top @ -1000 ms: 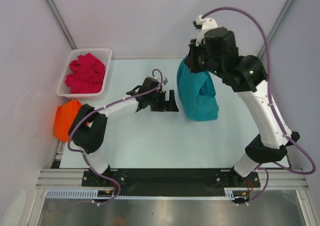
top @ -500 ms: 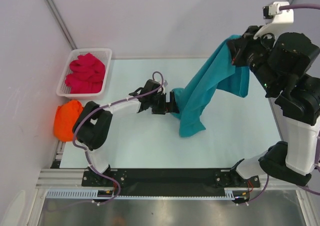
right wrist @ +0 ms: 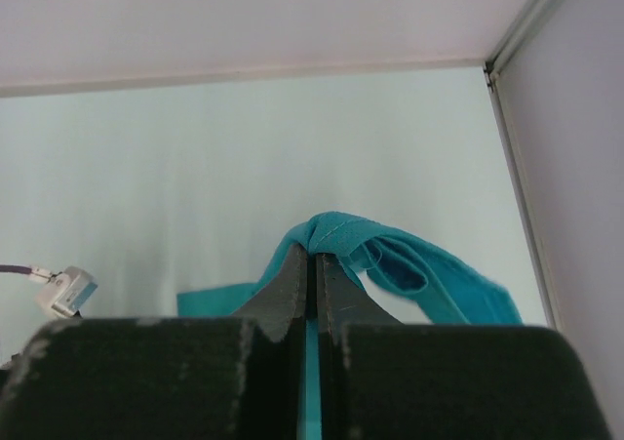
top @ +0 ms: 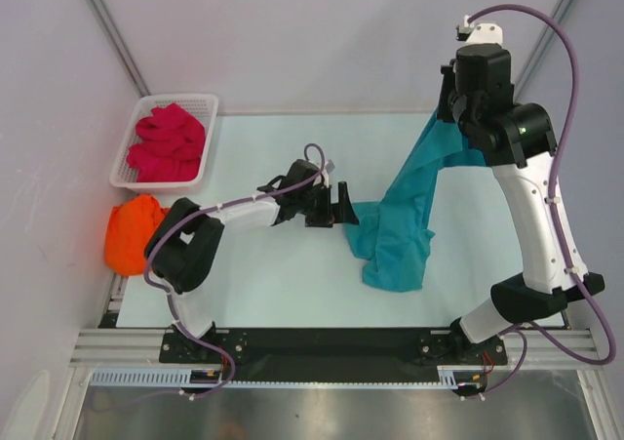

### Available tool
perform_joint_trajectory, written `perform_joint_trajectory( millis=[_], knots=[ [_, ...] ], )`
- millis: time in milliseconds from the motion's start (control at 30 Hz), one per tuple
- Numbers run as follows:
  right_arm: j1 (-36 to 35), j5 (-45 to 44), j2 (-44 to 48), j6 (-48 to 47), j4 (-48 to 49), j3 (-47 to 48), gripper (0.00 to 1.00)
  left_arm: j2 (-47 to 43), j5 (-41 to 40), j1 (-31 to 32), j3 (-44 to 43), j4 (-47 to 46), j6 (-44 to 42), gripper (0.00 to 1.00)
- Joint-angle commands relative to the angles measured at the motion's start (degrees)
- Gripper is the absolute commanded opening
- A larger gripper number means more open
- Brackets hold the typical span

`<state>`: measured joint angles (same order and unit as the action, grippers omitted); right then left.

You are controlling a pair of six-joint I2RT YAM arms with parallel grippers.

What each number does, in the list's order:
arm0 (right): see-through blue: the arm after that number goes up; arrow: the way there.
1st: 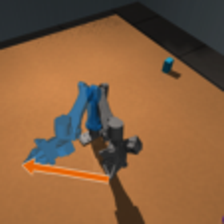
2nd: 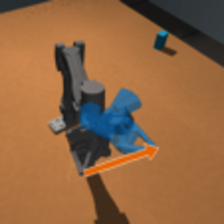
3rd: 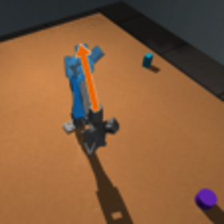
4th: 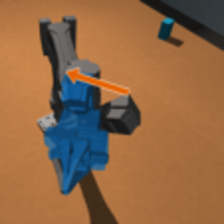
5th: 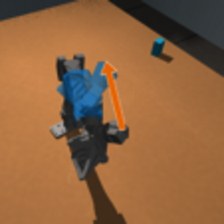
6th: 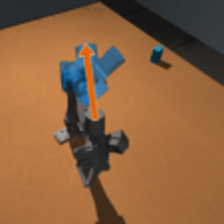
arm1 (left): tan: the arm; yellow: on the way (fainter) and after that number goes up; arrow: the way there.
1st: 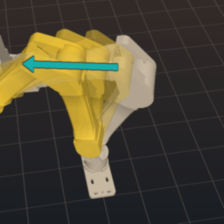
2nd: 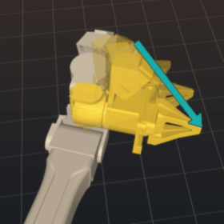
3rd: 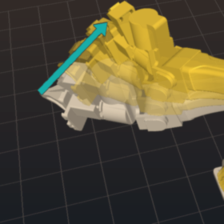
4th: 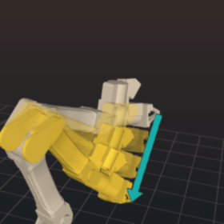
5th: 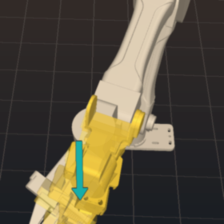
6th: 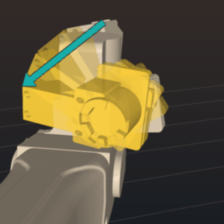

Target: Fold and stack the t-shirts

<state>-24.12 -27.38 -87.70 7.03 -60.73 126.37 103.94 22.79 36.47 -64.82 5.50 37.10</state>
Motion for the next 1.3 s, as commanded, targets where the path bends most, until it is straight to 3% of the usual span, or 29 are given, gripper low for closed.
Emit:
perform_joint_trajectory(
  millis=[0, 267, 700, 767, 833, 867, 900, 933, 1067, 1267],
  knots=[
    [1.97, 1.45, 1.04, 0.27, 5.62, -2.86, 0.0, -1.81, 2.7, 4.83, 1.97, -5.05, 2.36, 0.99],
    [3.64, 0.48, 1.13, 0.71, 7.64, -5.95, 0.0, -0.06, 4.11, 14.58, 6.19, -12.17, 5.88, 1.0],
    [5.4, -0.4, 4.91, 0.18, 7.47, -8.68, 0.0, 3.72, 1.65, 17.23, 6.63, -14.2, 6.23, 0.99],
    [5.66, -0.4, 5.26, 0.01, 7.21, -8.16, 0.0, 5.91, 2.87, 17.23, 6.2, -15.95, 6.49, 0.88],
    [5.75, -0.4, 5.43, -0.17, 6.86, -7.8, 0.0, 7.67, 6.12, 17.15, 5.58, -18.67, 7.72, 0.62],
    [6.01, -0.4, 5.44, -0.17, 6.77, -7.45, 0.0, 8.9, 7.52, 17.14, 5.49, -19.72, 8.42, 0.47],
    [6.19, -0.4, 5.52, -0.35, 6.68, -7.36, 0.0, 9.35, 8.58, 17.23, 5.4, -20.95, 9.73, 0.13],
    [6.36, -0.4, 5.52, -0.35, 6.42, -7.36, 0.0, 9.52, 8.5, 17.23, 5.05, -20.97, 10.09, 0.03],
    [7.07, -0.22, 6.22, -0.61, 6.15, -7.45, 0.0, 6.37, 6.4, 16.71, 3.13, -15.8, 6.69, 0.0],
    [8.12, 0.31, 7.46, -0.61, 5.89, -8.07, 0.0, -6.89, 2.09, 10.13, -5.75, 5.55, 0.09, 0.0]
  ],
)
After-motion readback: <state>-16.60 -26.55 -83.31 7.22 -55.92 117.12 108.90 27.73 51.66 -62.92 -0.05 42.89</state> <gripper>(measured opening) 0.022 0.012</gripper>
